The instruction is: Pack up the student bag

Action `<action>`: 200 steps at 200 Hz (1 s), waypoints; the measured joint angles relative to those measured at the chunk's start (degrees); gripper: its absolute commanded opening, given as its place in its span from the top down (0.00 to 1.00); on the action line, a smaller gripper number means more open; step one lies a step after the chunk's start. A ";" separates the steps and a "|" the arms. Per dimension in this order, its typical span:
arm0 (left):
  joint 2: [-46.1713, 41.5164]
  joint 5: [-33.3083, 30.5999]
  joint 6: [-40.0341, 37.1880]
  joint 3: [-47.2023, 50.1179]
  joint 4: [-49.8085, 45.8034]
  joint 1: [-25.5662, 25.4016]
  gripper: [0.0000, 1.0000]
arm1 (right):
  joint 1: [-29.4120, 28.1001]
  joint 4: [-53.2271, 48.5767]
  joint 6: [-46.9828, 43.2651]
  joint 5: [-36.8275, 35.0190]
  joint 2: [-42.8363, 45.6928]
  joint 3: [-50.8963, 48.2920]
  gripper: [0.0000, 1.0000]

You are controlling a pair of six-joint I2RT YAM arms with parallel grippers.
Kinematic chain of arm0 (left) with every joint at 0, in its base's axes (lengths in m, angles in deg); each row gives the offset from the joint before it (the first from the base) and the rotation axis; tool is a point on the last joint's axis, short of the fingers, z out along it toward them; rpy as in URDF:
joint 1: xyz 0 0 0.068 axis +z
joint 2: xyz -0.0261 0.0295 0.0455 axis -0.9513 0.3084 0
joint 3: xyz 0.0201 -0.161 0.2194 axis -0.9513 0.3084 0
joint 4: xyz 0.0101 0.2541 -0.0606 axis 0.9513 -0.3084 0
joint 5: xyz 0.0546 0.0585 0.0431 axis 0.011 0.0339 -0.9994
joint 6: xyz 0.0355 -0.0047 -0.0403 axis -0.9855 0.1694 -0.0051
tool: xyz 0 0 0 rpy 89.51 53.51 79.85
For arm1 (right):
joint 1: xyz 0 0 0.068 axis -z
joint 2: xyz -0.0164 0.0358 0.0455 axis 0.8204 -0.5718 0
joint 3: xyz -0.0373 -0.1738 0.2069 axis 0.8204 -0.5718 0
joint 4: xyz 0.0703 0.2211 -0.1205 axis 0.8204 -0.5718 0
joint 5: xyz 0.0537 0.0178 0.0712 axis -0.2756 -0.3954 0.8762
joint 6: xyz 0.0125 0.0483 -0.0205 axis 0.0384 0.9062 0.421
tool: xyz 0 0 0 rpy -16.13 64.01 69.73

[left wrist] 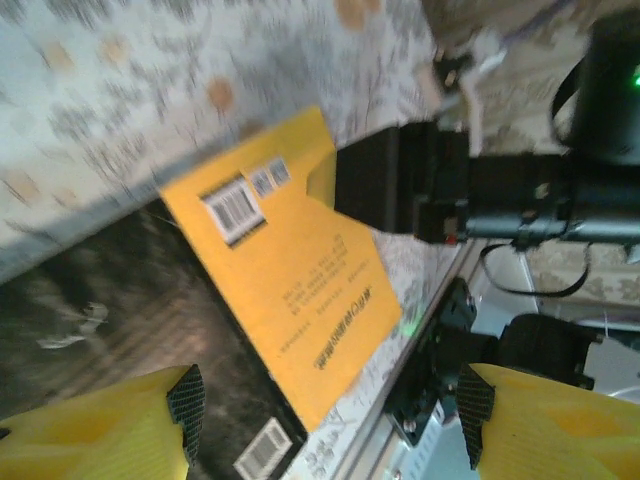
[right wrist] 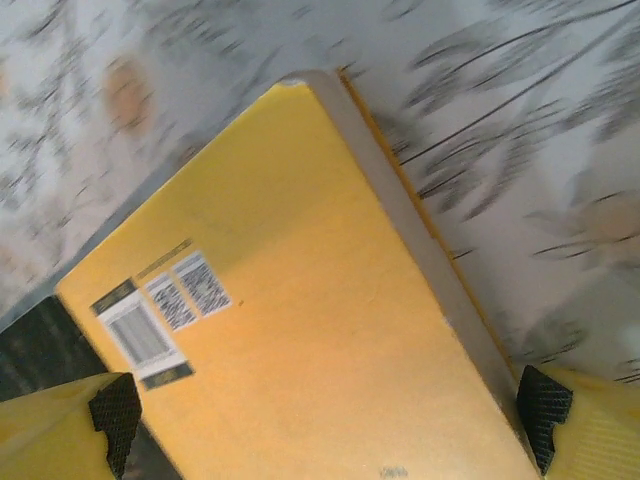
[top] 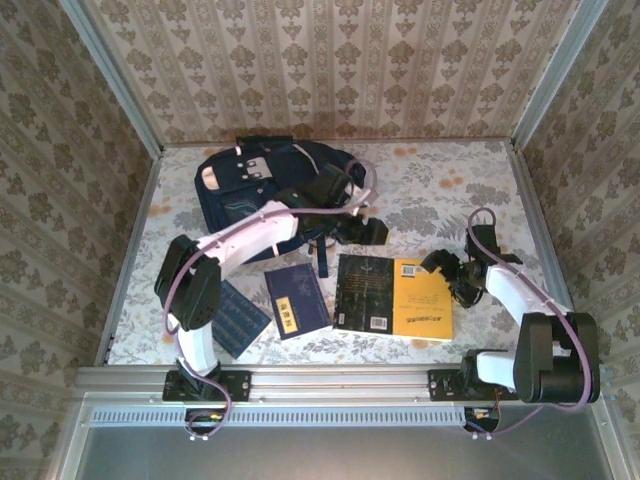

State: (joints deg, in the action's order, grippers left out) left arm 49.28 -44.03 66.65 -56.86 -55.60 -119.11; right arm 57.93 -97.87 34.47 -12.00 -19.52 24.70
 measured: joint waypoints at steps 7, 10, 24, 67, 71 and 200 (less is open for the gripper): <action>0.07 -0.61 1.01 1.31 0.07 -0.81 0.30 | -0.94 0.22 0.11 0.79 0.61 0.00 0.02; 0.09 -0.87 1.42 1.88 0.07 -1.07 0.30 | -1.46 0.39 0.20 1.18 0.87 0.00 0.02; 0.15 -2.84 3.30 4.44 0.00 -1.62 0.30 | -3.30 1.27 0.42 2.08 1.38 0.00 0.02; -0.11 -8.39 7.13 12.33 0.31 -1.38 0.30 | -7.63 3.72 0.61 3.72 -0.48 0.00 0.04; -0.13 -8.68 7.43 13.05 0.39 -1.38 0.30 | -7.96 4.02 0.55 3.93 -1.05 0.00 0.04; 0.57 -12.66 11.78 19.52 2.82 -1.70 0.54 | -12.00 3.61 -2.71 6.54 3.48 0.00 0.37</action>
State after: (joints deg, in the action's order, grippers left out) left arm 49.85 -56.68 78.43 -37.34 -52.78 -120.81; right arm 45.93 -94.26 31.76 -5.46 -16.05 24.70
